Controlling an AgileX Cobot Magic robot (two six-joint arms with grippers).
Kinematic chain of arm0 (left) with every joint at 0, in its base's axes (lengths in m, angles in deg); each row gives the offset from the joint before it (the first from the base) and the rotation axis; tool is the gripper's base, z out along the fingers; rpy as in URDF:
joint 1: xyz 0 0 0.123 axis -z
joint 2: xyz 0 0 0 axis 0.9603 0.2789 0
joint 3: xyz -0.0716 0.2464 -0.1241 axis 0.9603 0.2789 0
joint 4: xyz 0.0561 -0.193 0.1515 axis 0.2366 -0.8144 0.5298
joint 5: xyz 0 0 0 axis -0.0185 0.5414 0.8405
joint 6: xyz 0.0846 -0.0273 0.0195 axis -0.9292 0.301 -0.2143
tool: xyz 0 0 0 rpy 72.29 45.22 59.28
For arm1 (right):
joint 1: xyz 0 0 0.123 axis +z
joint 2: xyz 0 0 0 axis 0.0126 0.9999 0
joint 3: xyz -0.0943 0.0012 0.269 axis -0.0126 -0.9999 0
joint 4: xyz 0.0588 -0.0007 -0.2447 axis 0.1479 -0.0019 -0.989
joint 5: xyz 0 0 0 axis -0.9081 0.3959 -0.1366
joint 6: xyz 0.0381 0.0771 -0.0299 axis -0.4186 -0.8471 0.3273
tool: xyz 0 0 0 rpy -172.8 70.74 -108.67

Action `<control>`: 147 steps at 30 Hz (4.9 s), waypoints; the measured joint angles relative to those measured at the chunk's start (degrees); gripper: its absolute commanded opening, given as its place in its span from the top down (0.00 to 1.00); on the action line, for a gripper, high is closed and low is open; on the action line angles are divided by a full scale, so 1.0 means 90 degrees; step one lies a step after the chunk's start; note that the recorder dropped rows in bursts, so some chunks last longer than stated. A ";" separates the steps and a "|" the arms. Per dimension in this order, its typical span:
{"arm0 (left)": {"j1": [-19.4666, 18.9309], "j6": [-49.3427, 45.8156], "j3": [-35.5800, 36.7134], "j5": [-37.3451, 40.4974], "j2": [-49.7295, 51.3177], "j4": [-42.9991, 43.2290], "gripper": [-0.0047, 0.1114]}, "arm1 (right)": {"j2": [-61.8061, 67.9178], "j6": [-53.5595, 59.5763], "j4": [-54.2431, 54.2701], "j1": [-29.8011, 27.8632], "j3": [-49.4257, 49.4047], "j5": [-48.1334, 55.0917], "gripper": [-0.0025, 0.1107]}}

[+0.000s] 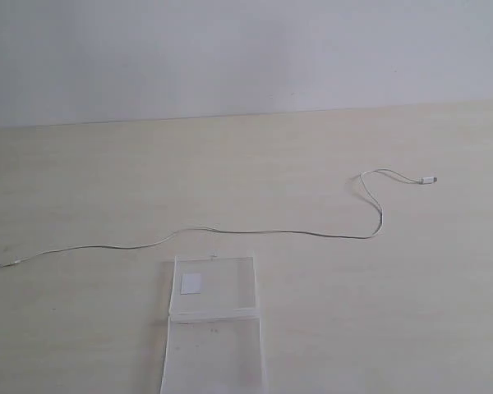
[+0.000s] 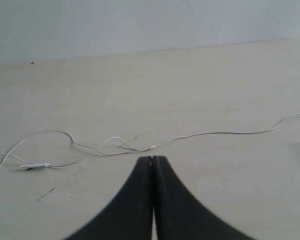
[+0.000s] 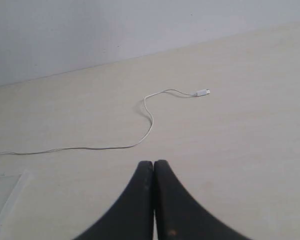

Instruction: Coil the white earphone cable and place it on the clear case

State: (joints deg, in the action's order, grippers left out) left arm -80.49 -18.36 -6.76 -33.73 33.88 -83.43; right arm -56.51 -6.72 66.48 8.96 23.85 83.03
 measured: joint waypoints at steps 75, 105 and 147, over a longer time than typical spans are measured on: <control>0.1816 -0.5314 -0.9523 0.3403 1.2408 -0.2286 0.69 | 0.0000 0.0011 0.0000 0.0000 0.0000 0.0000 0.98; 0.2138 -0.4614 -0.9577 0.3332 1.3765 -0.1689 0.50 | 0.0000 0.0011 0.0045 0.0000 0.0000 0.0000 0.98; 0.2440 -0.4509 -0.9631 0.2775 1.4078 -0.1031 0.96 | 0.0000 0.0011 0.0102 0.0000 0.0000 0.0000 0.98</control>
State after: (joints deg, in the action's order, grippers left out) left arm -58.53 -58.94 -93.43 -8.76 160.58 -92.71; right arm -56.51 -6.61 67.39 8.96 23.85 83.03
